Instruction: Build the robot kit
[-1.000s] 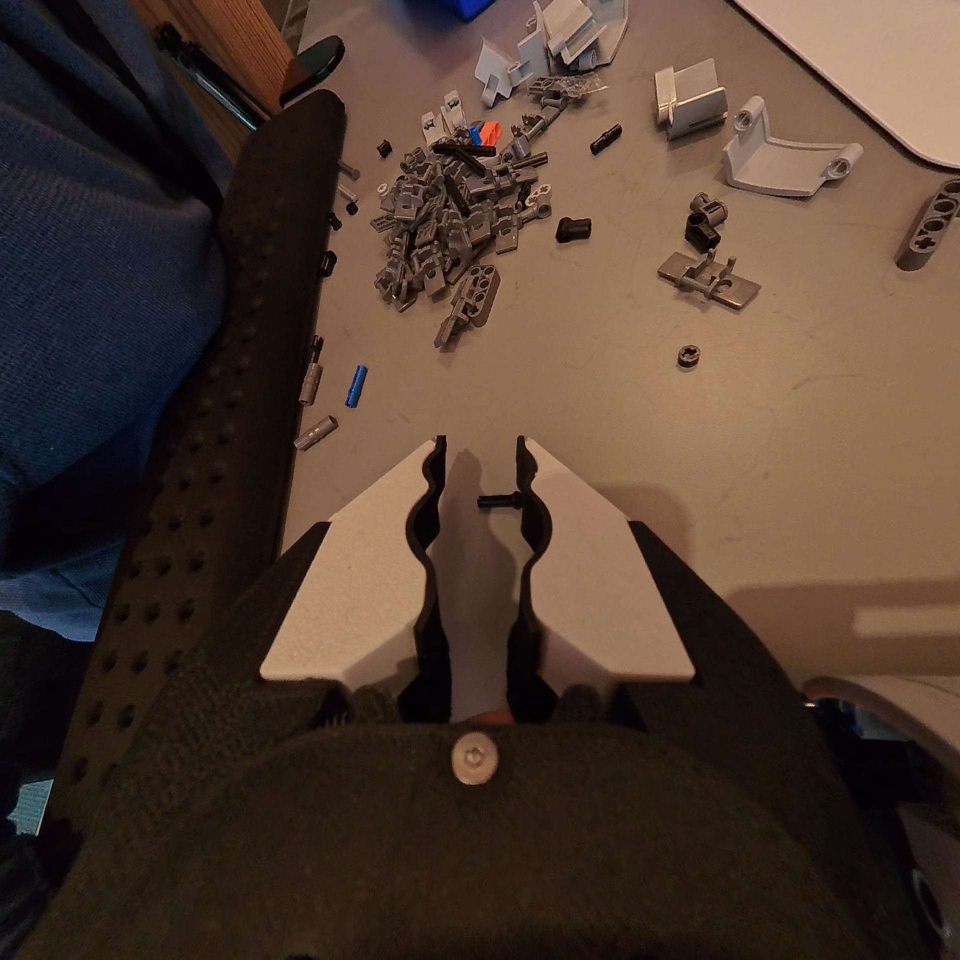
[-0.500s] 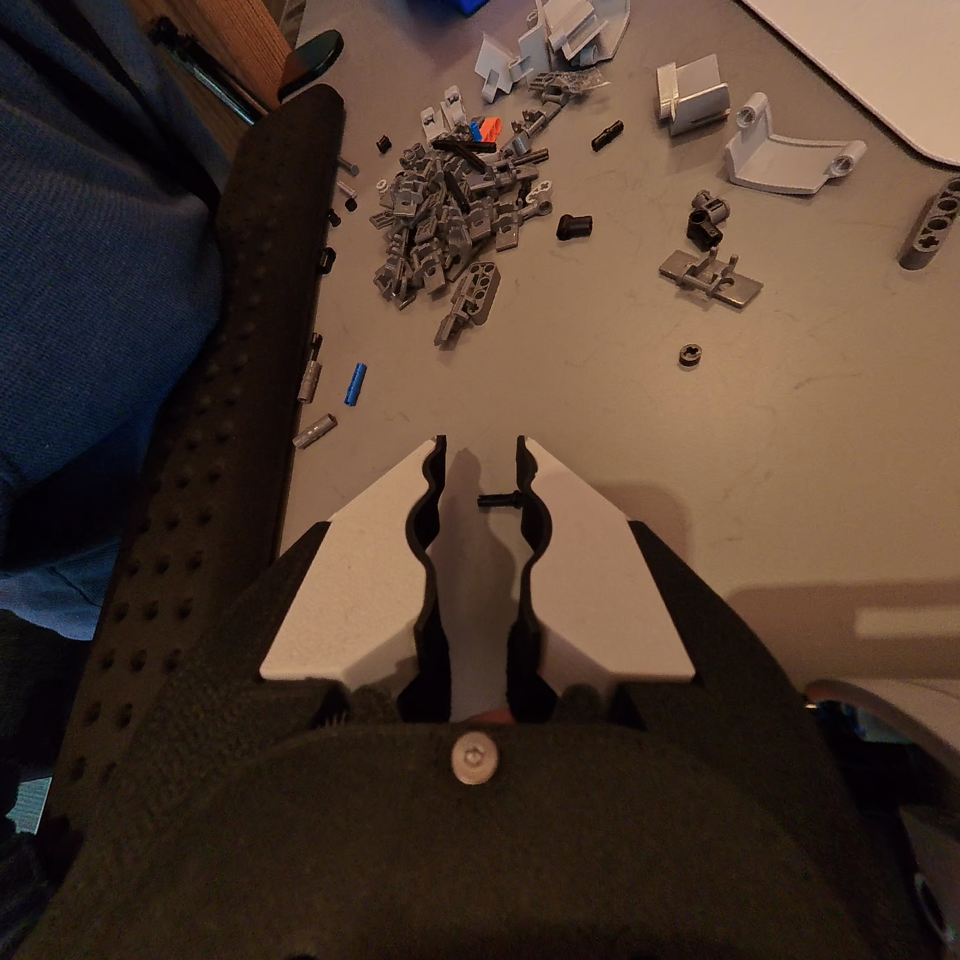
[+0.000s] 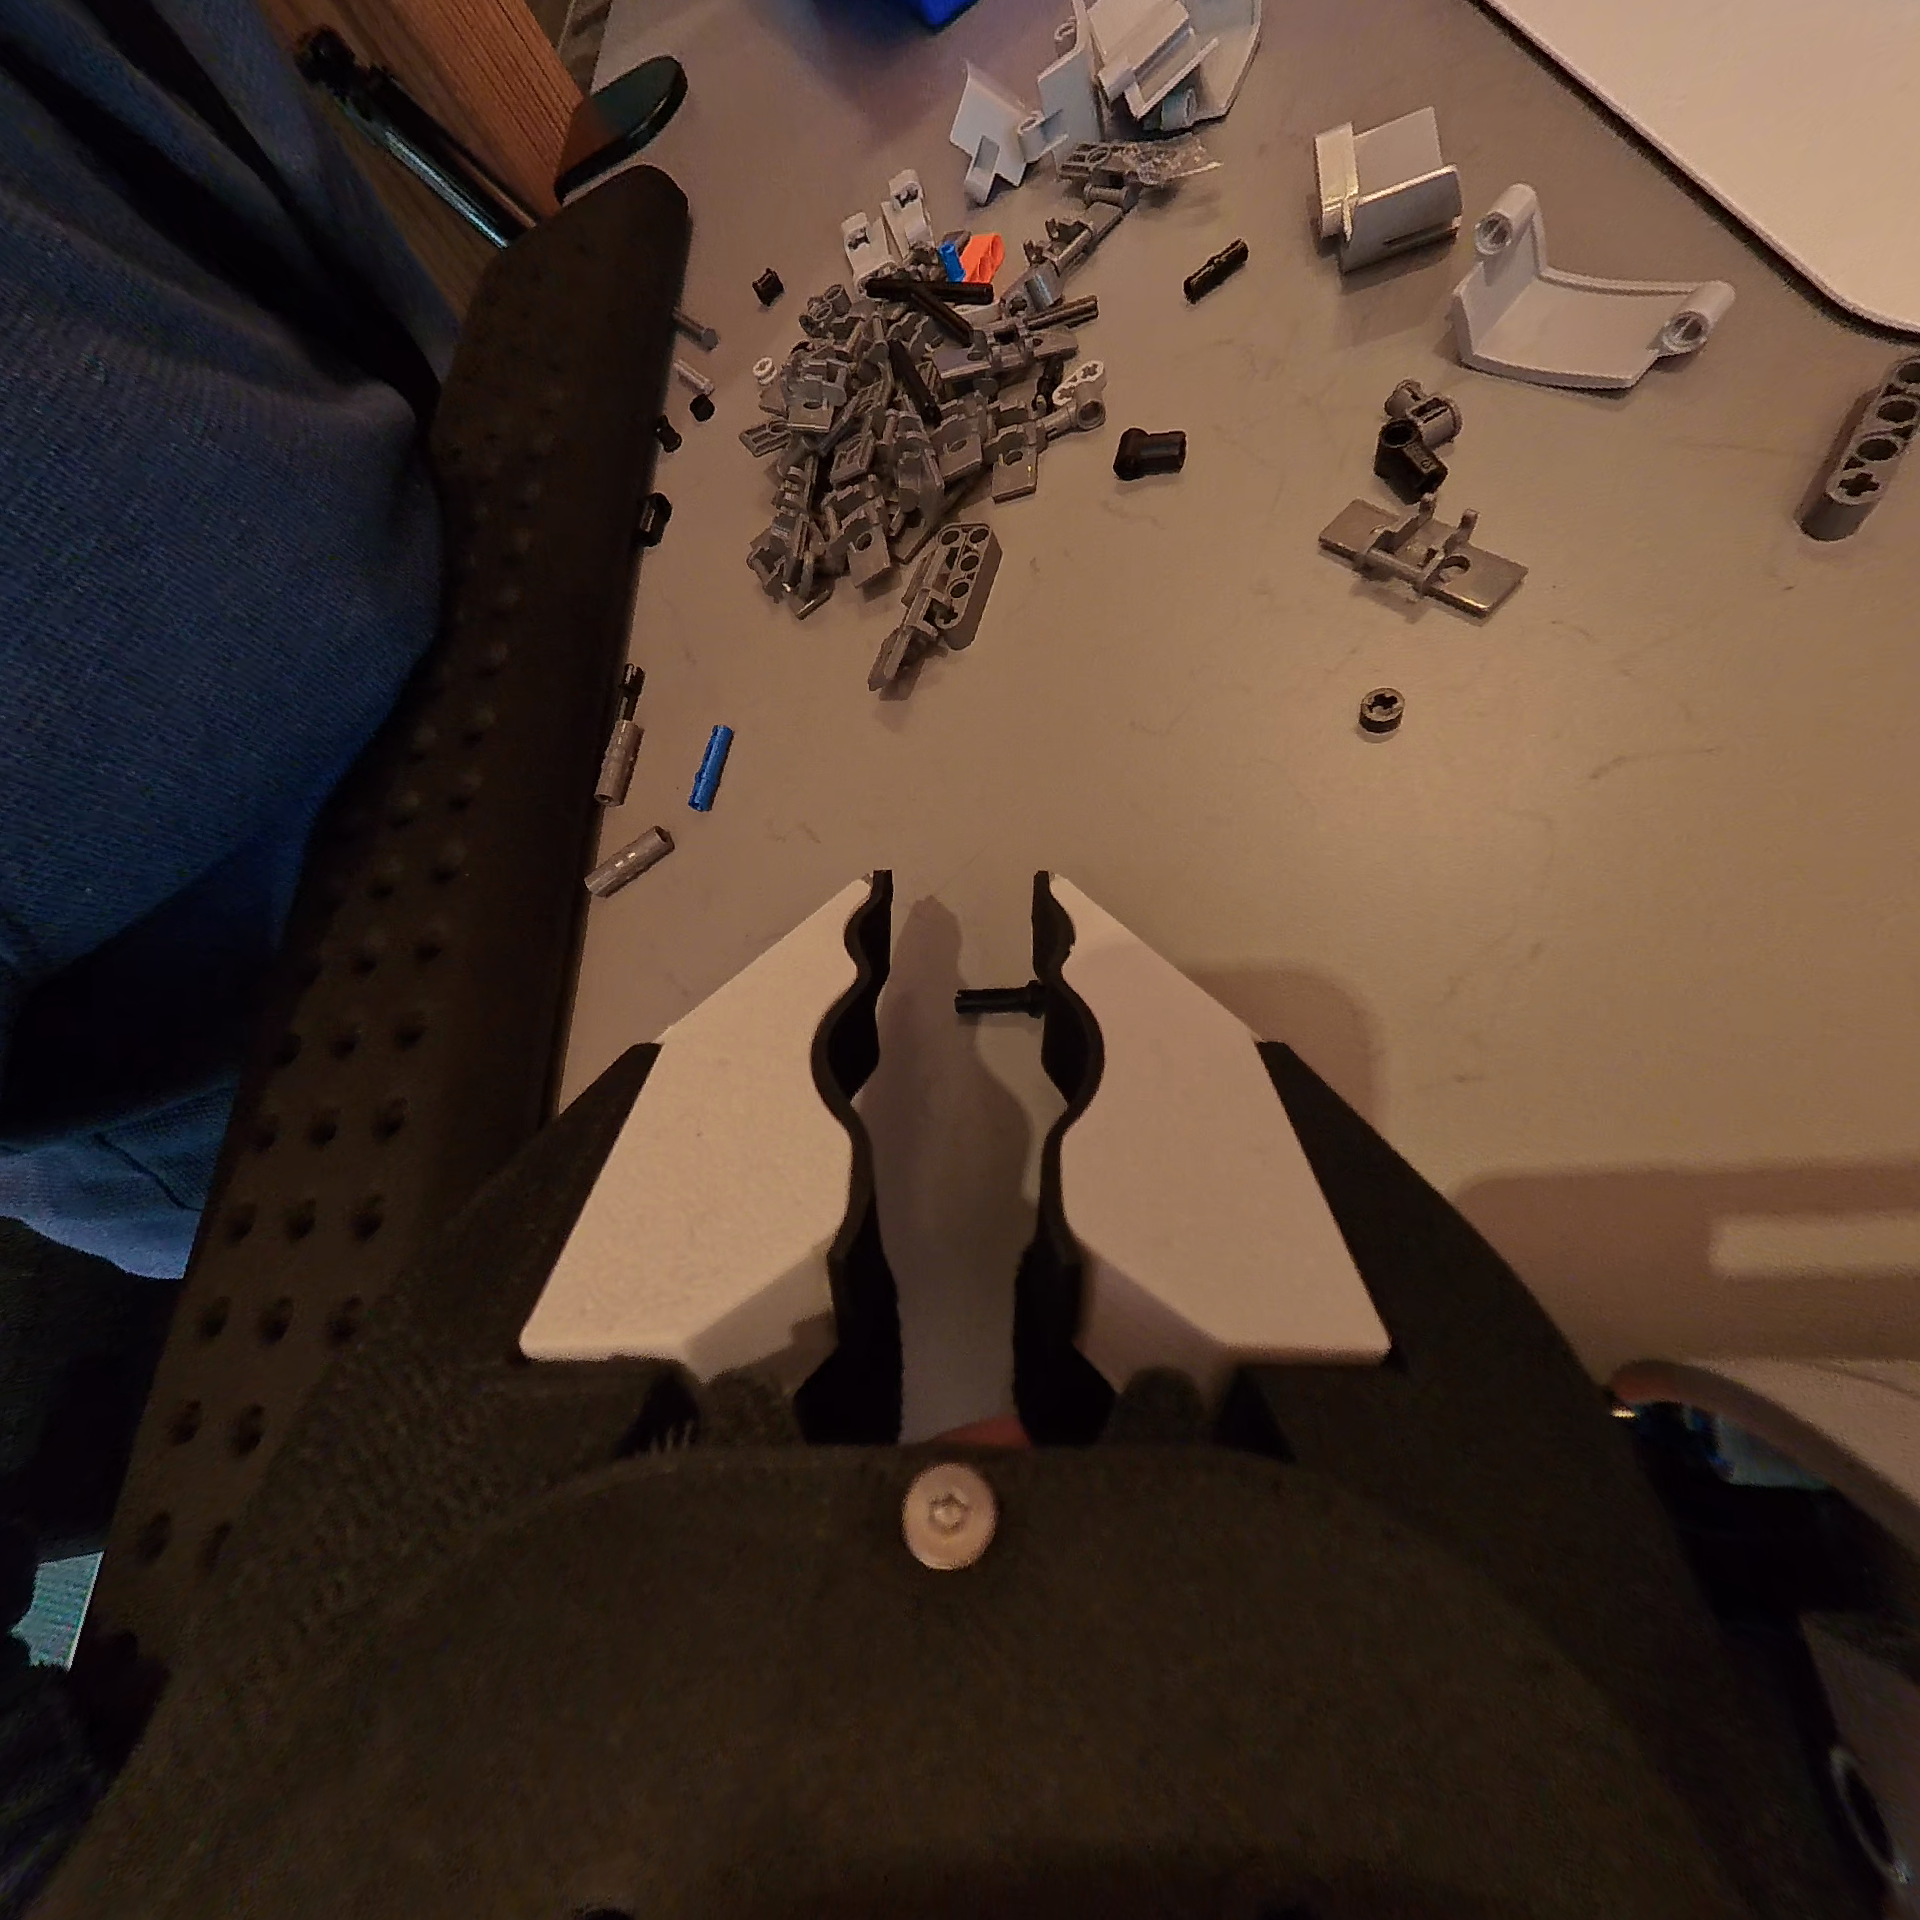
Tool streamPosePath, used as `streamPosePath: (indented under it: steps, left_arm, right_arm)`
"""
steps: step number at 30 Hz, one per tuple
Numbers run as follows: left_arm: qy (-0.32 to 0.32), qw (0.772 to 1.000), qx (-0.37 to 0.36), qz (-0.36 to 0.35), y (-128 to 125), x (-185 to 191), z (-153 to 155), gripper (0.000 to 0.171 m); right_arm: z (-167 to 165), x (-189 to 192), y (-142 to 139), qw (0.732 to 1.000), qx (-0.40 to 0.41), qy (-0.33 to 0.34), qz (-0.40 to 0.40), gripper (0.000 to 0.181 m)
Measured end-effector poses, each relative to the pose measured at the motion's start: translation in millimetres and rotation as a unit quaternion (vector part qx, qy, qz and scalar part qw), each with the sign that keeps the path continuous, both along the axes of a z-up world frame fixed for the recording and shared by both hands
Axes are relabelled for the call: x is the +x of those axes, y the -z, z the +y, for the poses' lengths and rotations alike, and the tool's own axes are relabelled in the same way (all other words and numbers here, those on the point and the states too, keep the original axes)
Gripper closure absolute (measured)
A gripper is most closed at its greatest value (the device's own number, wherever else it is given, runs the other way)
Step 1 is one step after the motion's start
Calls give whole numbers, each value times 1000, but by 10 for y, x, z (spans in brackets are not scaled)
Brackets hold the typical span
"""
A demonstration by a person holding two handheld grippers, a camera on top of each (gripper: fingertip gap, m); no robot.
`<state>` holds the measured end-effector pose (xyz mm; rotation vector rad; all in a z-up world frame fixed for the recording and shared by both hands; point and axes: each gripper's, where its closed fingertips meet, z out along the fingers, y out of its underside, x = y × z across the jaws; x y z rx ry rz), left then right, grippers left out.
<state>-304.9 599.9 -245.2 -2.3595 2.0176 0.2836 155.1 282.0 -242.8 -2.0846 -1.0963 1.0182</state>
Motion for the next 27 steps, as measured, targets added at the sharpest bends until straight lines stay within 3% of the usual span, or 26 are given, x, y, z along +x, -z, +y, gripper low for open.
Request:
streamPosePath:
  steps: [9, 15, 19, 22, 27]
  left_arm:
    - [2, 1000, 15, 1, 74, 34, 33, 164]
    - [17, 998, 53, -12, -251, 135, -89, 165]
    - [56, 992, 100, -48, -724, 444, -361, 165]
    - [108, 984, 103, -93, -963, 892, -742, 165]
    - [205, 969, 79, -113, -861, 1648, -1396, 165]
  right_arm:
    - [-11, -3, 9, 1000, 2, -3, -3, 156]
    - [-15, -5, 20, 1000, 0, -5, -7, 157]
    - [-19, -9, 38, 1000, -3, -8, -12, 158]
    - [-29, -15, 47, 1000, 1, -13, -16, 158]
    - [-62, -28, 85, 999, 12, -24, -33, 158]
